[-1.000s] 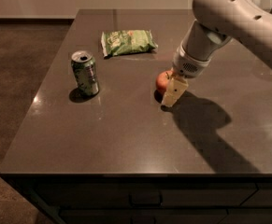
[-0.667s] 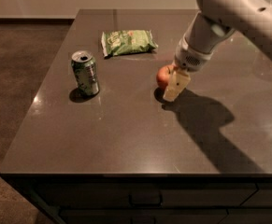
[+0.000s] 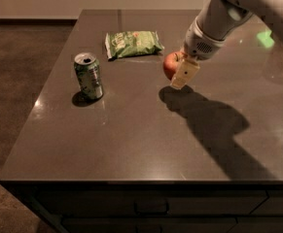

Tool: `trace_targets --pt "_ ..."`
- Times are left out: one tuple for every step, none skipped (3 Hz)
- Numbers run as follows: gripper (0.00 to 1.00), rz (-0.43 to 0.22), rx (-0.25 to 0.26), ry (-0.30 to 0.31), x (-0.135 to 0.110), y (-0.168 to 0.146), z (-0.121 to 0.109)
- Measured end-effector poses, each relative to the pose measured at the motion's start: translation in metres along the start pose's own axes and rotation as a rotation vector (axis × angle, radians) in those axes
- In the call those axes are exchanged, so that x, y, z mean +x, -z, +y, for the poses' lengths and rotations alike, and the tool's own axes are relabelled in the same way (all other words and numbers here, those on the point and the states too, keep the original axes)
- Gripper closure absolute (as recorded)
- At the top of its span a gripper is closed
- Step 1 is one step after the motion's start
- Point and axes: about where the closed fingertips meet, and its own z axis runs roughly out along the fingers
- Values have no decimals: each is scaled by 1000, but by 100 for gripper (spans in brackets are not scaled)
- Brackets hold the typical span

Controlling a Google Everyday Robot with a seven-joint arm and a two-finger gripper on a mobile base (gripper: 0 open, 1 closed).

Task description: Move apple near green can

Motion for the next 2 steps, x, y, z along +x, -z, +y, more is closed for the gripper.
trace_targets --pt "100 -11 2 23 -13 -2 6" --pt "100 -34 -4 58 -38 -12 11"
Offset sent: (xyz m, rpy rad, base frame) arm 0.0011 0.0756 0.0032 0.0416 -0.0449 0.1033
